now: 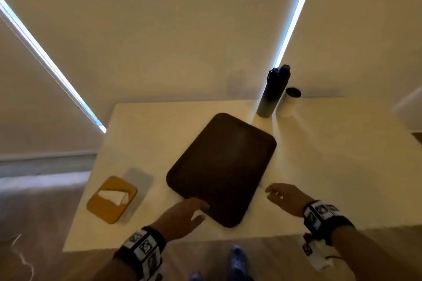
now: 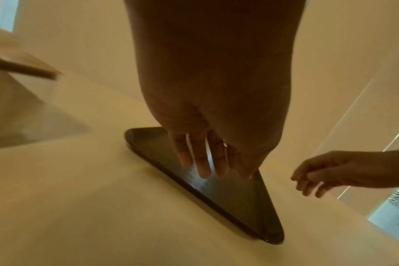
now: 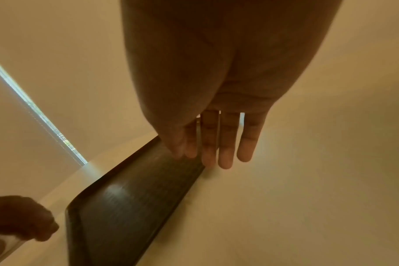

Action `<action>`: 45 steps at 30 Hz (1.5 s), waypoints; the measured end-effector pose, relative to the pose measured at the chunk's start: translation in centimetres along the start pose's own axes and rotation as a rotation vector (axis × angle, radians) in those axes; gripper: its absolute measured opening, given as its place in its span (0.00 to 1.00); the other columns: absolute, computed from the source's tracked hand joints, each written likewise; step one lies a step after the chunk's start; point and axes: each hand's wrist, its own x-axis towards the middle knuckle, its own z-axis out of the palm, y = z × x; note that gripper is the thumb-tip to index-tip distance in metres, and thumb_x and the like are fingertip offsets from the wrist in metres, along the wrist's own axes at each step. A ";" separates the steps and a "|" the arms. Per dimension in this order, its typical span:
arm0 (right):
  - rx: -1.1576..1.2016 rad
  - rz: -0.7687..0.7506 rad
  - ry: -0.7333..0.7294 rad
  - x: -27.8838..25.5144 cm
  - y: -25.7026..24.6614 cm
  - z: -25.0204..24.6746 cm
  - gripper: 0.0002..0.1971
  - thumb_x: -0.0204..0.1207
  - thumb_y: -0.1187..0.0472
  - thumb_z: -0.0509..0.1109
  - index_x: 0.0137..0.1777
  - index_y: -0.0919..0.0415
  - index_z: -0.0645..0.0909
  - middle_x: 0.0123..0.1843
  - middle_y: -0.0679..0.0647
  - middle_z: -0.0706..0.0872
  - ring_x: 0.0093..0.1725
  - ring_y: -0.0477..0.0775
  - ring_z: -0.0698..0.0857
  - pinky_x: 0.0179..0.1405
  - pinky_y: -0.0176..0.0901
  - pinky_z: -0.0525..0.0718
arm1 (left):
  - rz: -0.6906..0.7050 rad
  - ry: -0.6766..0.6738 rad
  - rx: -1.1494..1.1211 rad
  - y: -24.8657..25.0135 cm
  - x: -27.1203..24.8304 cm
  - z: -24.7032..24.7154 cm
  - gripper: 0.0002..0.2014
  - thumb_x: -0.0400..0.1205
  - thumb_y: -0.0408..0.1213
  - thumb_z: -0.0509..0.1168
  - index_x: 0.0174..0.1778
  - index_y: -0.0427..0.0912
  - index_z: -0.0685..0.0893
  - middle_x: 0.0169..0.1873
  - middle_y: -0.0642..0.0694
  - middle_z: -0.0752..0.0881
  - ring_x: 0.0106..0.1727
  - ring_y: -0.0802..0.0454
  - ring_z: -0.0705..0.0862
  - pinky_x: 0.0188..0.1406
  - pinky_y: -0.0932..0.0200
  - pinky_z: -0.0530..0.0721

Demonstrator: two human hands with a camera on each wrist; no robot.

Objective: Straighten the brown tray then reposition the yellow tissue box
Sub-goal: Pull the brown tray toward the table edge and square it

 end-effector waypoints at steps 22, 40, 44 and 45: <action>-0.619 -0.585 -0.055 13.5 3.8 -4.1 0.15 0.79 0.67 0.71 0.64 0.55 0.85 0.58 0.56 0.87 0.53 0.61 0.85 0.51 0.53 0.83 | -0.057 -0.031 -0.079 5.8 11.2 8.6 0.27 0.78 0.39 0.68 0.76 0.43 0.75 0.67 0.42 0.77 0.62 0.42 0.81 0.60 0.47 0.83; -0.411 -0.544 0.253 15.4 -3.1 2.1 0.19 0.72 0.74 0.74 0.60 0.55 0.86 0.52 0.57 0.87 0.47 0.62 0.85 0.43 0.54 0.82 | -0.156 0.009 0.155 -4.1 8.2 -1.8 0.22 0.82 0.35 0.61 0.72 0.56 0.76 0.68 0.51 0.79 0.64 0.48 0.80 0.53 0.48 0.85; -0.391 -0.450 0.244 16.5 -5.7 3.1 0.19 0.77 0.71 0.70 0.65 0.53 0.83 0.57 0.56 0.86 0.54 0.61 0.84 0.49 0.55 0.82 | -0.156 0.030 0.214 -6.5 9.0 -4.3 0.21 0.84 0.32 0.59 0.71 0.56 0.78 0.67 0.51 0.80 0.64 0.47 0.80 0.52 0.53 0.83; -0.385 -0.427 0.240 16.8 -6.3 3.3 0.19 0.77 0.71 0.69 0.66 0.53 0.82 0.58 0.56 0.85 0.55 0.62 0.84 0.50 0.56 0.83 | -0.160 0.032 0.219 -7.1 9.2 -4.8 0.21 0.84 0.32 0.58 0.70 0.56 0.78 0.67 0.51 0.80 0.64 0.47 0.80 0.52 0.53 0.83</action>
